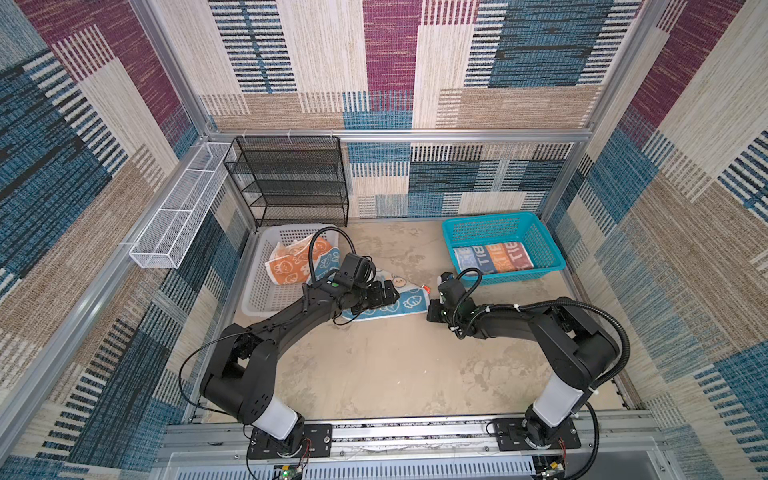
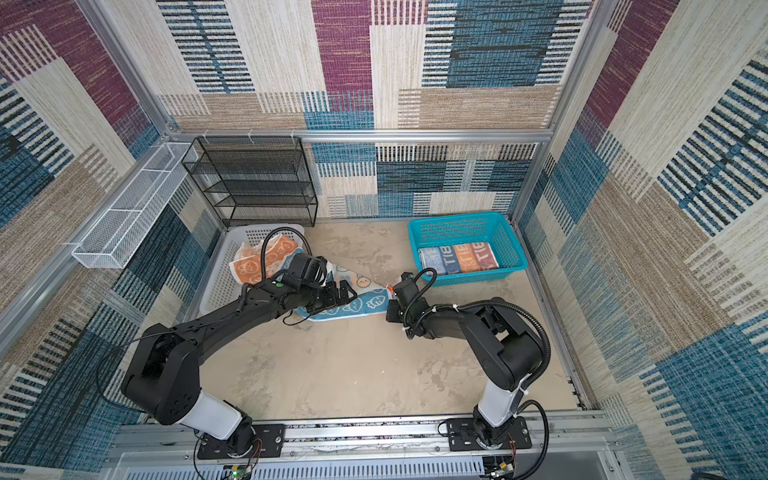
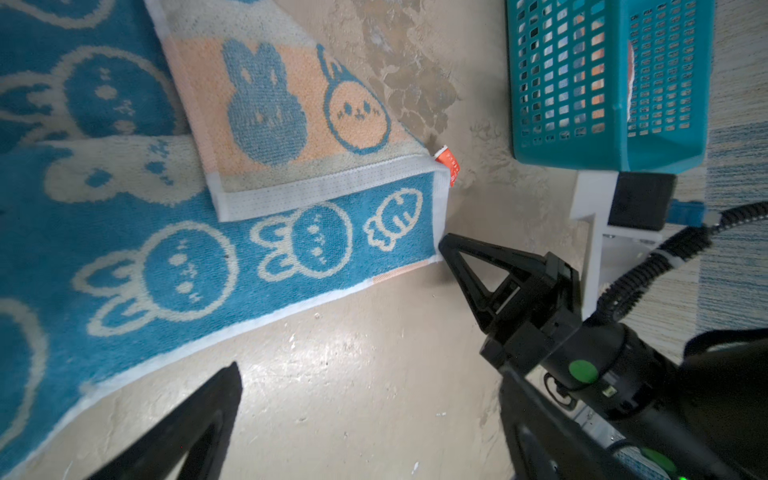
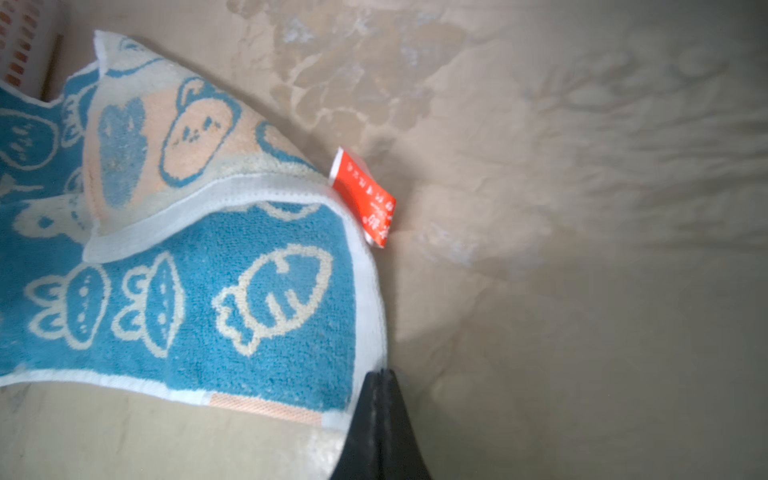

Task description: Fold and stack the towels

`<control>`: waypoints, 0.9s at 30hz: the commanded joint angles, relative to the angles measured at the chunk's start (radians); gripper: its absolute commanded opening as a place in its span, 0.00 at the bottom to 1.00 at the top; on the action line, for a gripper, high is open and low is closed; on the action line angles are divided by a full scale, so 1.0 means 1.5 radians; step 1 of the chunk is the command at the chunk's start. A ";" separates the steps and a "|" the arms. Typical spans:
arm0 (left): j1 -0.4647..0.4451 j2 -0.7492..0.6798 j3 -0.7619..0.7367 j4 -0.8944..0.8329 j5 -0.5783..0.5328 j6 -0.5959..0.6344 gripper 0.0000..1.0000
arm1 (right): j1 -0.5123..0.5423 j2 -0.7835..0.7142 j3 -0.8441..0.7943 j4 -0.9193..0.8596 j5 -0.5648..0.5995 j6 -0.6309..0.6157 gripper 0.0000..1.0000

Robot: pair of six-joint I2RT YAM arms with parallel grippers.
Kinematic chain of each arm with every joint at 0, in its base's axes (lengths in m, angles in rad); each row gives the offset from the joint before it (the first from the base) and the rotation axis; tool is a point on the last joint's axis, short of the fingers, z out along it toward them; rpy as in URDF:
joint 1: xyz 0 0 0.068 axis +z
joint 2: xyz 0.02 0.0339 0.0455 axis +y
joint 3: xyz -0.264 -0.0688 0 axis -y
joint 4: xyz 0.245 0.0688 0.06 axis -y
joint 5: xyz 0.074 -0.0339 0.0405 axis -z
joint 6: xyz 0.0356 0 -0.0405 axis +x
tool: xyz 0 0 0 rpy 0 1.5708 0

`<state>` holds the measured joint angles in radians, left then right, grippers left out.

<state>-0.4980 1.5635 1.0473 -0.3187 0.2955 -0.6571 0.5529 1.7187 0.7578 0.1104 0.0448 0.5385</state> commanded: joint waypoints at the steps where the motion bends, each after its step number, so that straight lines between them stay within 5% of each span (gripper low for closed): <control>1: -0.001 0.007 -0.006 0.027 0.031 -0.026 0.99 | -0.033 -0.018 -0.007 -0.102 0.012 -0.036 0.00; 7: -0.014 0.042 0.010 0.044 0.030 -0.039 0.99 | -0.079 -0.072 -0.004 -0.136 0.021 -0.083 0.00; 15: -0.024 0.203 0.147 0.053 0.066 -0.061 1.00 | -0.078 -0.101 -0.032 -0.115 -0.026 -0.090 0.00; 27: -0.042 0.268 0.193 -0.051 -0.026 0.018 0.76 | -0.078 -0.125 -0.044 -0.111 -0.020 -0.103 0.00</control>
<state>-0.5617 1.9697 1.3472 -0.3389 0.3183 -0.6785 0.4362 1.5394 0.6888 -0.0723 0.0078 0.3943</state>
